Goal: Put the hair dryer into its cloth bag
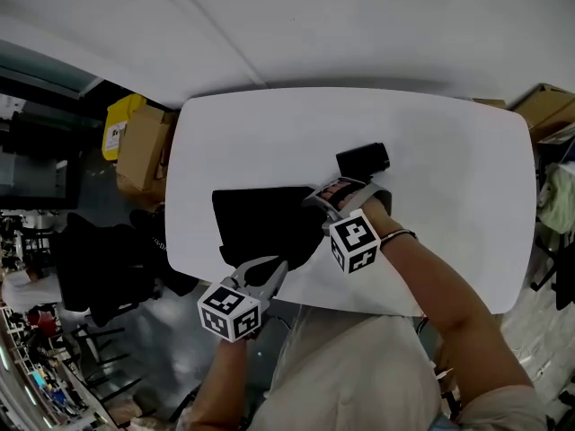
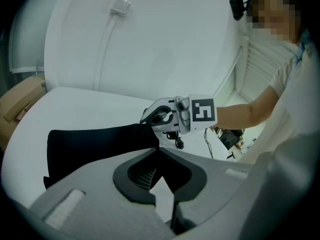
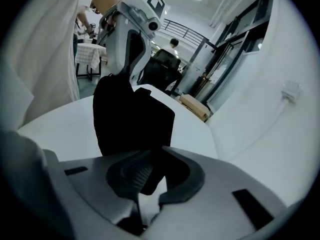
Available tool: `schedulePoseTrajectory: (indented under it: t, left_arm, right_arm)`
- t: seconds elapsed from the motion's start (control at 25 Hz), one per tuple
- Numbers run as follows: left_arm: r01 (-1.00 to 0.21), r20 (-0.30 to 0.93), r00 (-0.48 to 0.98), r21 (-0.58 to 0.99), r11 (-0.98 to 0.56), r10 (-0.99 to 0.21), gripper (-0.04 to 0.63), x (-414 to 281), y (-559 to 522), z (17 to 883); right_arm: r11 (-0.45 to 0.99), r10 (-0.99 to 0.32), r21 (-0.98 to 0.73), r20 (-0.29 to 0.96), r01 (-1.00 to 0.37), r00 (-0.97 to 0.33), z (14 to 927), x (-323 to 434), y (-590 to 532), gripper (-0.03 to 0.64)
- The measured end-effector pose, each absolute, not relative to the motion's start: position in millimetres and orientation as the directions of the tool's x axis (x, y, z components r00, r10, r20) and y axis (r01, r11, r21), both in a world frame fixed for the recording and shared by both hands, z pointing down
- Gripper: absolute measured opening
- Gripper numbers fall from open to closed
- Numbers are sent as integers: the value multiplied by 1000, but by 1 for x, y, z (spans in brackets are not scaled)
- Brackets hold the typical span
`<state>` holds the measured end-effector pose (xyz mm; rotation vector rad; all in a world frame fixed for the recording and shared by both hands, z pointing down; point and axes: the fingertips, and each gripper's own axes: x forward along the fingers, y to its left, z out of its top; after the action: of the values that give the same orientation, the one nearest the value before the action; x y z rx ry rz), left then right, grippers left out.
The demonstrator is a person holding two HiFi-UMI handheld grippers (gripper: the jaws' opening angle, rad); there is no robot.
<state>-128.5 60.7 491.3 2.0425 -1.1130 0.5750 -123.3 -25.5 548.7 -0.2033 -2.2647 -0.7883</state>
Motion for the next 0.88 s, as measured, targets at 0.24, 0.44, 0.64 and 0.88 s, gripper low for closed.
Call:
schedulePoseTrajectory:
  t: [0.24,0.44,0.64,0.88]
  left_arm:
    - [-841,639,541,430,-330,-547,25,-145,69,495]
    - [-862,647,506,391,-322,-570,65,-146,68,499]
    - [-899,672,436,293,-326,-599,252,-132,53,490]
    - [-937,721,316,136,-322,-617,252,-118,12,493]
  right_arm:
    - [805,1,434,679,403,-734,536,-130,-19,23]
    - [788,-9,446,698,424,-716,525,-140,-21,23]
    - [802,-10,432,701,413,-713,514,-146,-21,23]
    - [809,-17,424,710,407,-704,509,-150,-19,23]
